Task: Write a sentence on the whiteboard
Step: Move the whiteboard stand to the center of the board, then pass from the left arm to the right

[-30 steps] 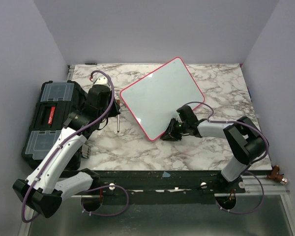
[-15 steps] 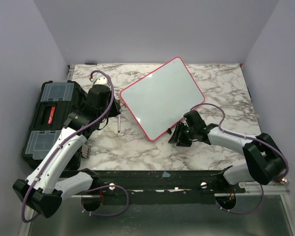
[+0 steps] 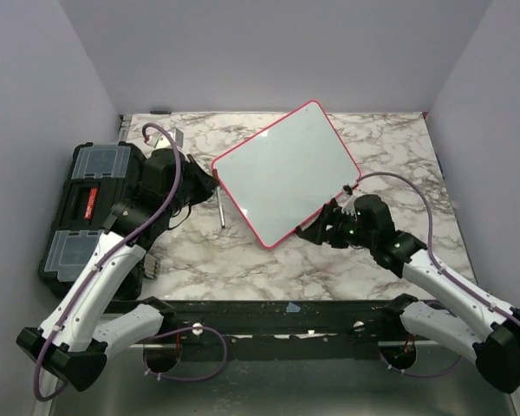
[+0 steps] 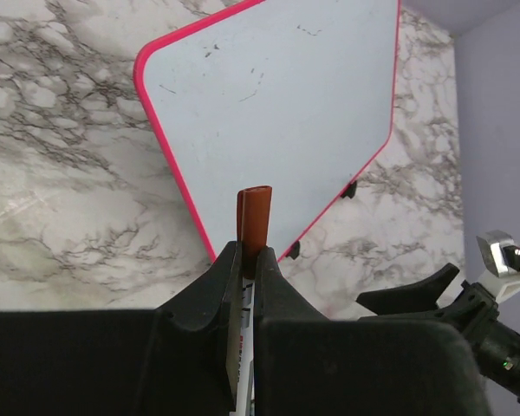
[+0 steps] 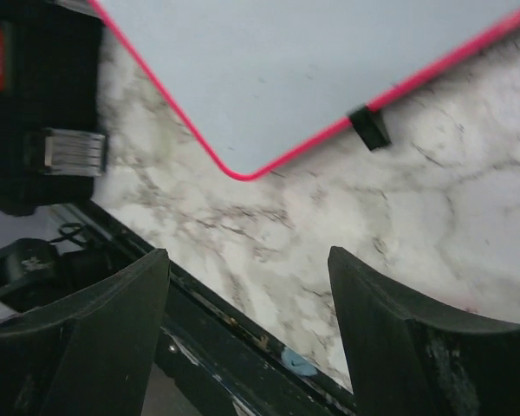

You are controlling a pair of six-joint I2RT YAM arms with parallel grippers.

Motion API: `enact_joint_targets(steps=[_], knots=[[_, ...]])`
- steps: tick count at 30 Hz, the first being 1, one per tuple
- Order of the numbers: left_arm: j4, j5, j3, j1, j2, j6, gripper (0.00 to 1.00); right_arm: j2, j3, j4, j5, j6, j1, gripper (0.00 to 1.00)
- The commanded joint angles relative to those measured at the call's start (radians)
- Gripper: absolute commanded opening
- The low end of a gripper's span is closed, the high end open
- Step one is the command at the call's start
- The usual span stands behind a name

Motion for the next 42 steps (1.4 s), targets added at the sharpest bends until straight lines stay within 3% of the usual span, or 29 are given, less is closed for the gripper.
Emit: enact_joint_targets(steps=[1,7,17,23,33,38,42], knots=[[0.057,0.082,0.031,0.005,-0.008,-0.155,0.0,-0.096,0.024,0.243,-0.105,0.003,0.001,0.77],[0.249,0.194,-0.065,0.006,-0.009,-0.302,0.0,-0.063,0.061,0.522,-0.194,0.025,0.0,0.77],[0.703,0.206,-0.266,0.006,-0.028,-0.509,0.0,0.141,0.155,0.893,-0.336,0.22,0.005,0.76],[0.951,0.173,-0.379,-0.009,-0.034,-0.584,0.0,0.221,0.179,0.972,-0.325,0.268,0.025,0.74],[1.108,0.122,-0.439,-0.054,-0.033,-0.558,0.0,0.349,0.277,0.943,-0.309,0.276,0.081,0.66],[1.148,0.072,-0.471,-0.065,-0.05,-0.532,0.0,0.387,0.304,0.951,-0.318,0.286,0.103,0.52],[1.178,0.037,-0.505,-0.071,-0.066,-0.527,0.0,0.413,0.311,0.976,-0.336,0.298,0.116,0.23]])
